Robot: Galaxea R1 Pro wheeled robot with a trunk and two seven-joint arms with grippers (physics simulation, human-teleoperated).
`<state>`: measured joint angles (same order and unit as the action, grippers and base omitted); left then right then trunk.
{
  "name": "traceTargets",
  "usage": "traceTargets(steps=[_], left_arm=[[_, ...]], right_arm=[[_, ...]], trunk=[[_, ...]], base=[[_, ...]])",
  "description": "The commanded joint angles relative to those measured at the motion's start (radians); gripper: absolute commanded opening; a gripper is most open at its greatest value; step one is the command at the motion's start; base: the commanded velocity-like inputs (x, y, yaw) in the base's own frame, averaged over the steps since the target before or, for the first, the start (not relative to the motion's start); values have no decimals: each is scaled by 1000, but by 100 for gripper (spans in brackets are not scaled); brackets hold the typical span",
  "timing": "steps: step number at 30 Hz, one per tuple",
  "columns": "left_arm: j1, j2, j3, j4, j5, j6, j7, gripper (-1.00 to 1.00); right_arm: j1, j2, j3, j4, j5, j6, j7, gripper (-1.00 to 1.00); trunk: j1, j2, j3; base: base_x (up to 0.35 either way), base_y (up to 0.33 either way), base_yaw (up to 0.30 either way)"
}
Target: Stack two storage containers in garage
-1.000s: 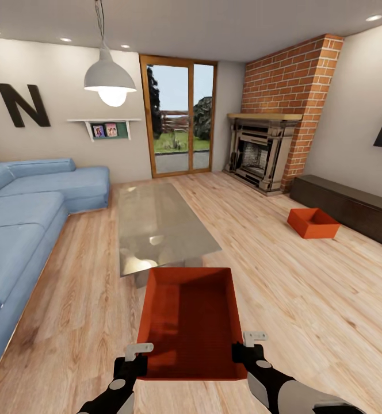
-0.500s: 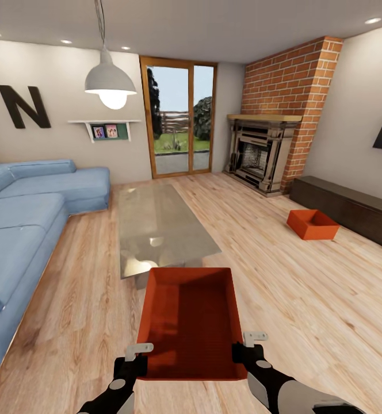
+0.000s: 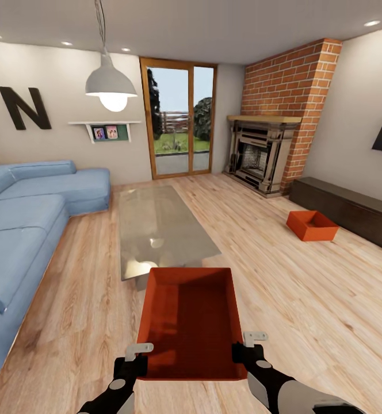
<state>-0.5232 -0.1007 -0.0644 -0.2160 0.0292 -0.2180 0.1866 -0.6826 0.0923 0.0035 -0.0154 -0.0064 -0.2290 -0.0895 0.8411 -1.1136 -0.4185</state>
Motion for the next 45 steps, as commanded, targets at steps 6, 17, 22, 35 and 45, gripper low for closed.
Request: traceTargets(steps=[6, 17, 22, 35, 45], left_arm=[[-1, -1, 12, -2, -4, -46, 20, -100], [-1, -1, 11, -2, -4, -46, 20, -100], [-1, -1, 12, -2, -4, -46, 20, -100], [-1, -1, 11, -2, -4, -47, 20, -100], [-1, -1, 11, -2, -4, -49, 21, -100]], right_arm=[[0, 0, -21, 5, -23, -6, -9, -100], [0, 0, -21, 5, -23, -7, -9, -100], [0, 0, -20, 5, -23, -7, -9, -100], [0, 0, -20, 5, -23, -7, -9, -100], [0, 0, -20, 5, -23, -7, -9, -100]], trunk=[[-23, 42, 18], [-65, 119, 52], [-84, 154, 68], [-134, 245, 109], [-169, 308, 137]], base=[[0, 0, 0], [0, 0, 0], [0, 0, 0], [0, 0, 0], [0, 0, 0]])
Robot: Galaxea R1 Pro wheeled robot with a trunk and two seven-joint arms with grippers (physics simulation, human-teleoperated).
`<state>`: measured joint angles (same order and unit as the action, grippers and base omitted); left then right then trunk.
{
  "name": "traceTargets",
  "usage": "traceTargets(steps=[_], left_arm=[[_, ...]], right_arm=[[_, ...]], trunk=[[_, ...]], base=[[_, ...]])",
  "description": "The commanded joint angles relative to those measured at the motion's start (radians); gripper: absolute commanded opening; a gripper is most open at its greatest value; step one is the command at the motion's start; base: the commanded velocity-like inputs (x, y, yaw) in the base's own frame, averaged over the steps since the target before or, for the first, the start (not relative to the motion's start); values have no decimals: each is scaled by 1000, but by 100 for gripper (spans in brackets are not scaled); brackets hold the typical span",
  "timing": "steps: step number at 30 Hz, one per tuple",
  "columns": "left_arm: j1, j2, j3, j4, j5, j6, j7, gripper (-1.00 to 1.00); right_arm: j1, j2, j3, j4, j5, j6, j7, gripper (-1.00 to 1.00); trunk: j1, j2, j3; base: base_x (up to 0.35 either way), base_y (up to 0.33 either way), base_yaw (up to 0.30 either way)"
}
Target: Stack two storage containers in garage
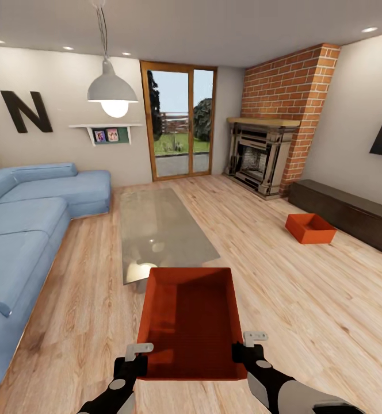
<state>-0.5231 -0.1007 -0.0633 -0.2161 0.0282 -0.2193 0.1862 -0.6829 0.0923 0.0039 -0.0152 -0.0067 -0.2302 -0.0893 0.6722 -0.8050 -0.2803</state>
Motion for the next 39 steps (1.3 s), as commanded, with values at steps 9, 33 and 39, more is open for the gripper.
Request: traceTargets(steps=[9, 33, 39], left_arm=[[-1, -1, 10, -3, -5, -52, 22, -100], [-1, -2, 10, -3, -5, -52, 22, -100], [-1, -1, 10, -3, -5, -52, 22, -100]], right_arm=[[0, 0, -22, 5, -22, -6, -9, -100], [0, 1, -24, 5, -25, -6, -10, -100], [0, 1, -24, 5, -25, -6, -10, -100]], trunk=[[0, -1, -1], [0, -1, 19], [0, -1, 29]], base=[[0, 0, 0], [0, 0, 0], [0, 0, 0]])
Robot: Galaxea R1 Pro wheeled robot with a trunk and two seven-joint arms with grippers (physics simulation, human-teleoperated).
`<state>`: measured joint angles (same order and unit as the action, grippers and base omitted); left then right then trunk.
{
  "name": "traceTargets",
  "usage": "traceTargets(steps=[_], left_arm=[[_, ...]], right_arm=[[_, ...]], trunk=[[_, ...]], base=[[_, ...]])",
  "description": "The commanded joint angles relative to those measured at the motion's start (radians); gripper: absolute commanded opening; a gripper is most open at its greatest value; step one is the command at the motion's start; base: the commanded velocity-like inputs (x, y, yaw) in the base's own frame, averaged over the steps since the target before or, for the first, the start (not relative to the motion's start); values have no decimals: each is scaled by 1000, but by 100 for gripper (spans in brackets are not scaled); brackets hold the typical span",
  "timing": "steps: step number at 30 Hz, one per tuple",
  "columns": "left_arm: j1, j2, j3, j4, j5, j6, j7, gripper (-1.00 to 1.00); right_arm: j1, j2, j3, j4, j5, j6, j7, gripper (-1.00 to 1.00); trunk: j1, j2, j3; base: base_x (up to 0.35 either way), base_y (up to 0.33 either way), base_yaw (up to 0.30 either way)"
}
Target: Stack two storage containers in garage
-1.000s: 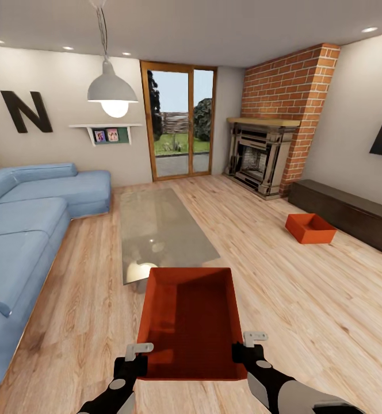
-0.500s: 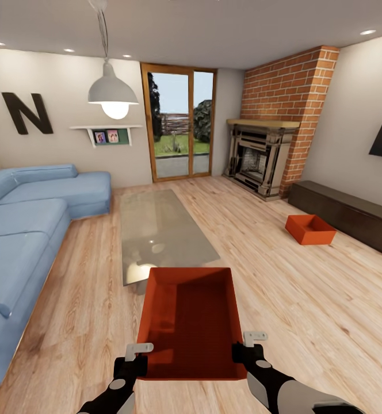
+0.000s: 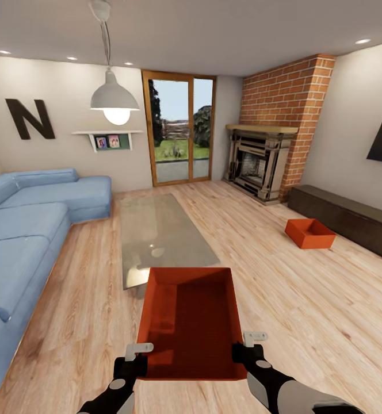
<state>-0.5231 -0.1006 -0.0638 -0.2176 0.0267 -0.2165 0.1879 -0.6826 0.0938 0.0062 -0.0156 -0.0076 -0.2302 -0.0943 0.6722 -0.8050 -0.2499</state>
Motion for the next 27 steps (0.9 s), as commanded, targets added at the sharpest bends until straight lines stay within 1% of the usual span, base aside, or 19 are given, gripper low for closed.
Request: traceTargets(steps=[1, 27], left_arm=[[-1, -2, 10, -1, -4, -55, 21, -100], [-1, -2, 10, -1, -4, -55, 21, -100]], right_arm=[[0, 0, -26, 5, -24, -6, -5, -100], [0, 0, -26, 5, -23, -6, -5, -100]], trunk=[[0, -1, 0], [0, -1, 43]], base=[[0, 0, 0], [0, 0, 0]])
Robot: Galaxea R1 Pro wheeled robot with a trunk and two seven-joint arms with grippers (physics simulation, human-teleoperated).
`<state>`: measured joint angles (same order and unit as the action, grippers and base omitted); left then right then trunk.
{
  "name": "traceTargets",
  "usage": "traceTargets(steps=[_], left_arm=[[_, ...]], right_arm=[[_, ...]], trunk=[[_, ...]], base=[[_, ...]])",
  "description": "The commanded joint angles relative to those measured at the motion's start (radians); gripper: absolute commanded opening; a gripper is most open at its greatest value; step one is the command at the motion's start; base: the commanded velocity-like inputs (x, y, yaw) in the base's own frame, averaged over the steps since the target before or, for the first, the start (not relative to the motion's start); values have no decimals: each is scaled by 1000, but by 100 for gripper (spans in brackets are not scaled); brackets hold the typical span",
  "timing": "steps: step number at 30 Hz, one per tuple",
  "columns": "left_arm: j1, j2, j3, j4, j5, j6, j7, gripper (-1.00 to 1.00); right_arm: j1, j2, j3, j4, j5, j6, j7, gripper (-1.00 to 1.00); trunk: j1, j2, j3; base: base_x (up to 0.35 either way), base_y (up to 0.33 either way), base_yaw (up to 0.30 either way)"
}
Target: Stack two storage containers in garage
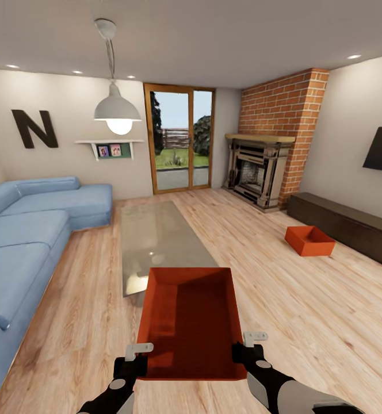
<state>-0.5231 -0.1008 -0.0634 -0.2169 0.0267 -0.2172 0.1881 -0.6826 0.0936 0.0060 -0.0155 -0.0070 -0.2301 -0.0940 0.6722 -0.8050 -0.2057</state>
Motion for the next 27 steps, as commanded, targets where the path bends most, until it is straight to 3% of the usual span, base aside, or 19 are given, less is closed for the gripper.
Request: traceTargets(steps=[1, 27], left_arm=[[-2, -1, 10, -1, -4, -54, 20, -100], [-2, -2, 10, -1, -4, -54, 20, -100]], right_arm=[[0, 0, -26, 5, -24, -6, -5, -100], [0, 0, -26, 5, -24, -6, -4, -100]], trunk=[[0, -1, 0], [0, -1, 43]], base=[[0, 0, 0], [0, 0, 0]])
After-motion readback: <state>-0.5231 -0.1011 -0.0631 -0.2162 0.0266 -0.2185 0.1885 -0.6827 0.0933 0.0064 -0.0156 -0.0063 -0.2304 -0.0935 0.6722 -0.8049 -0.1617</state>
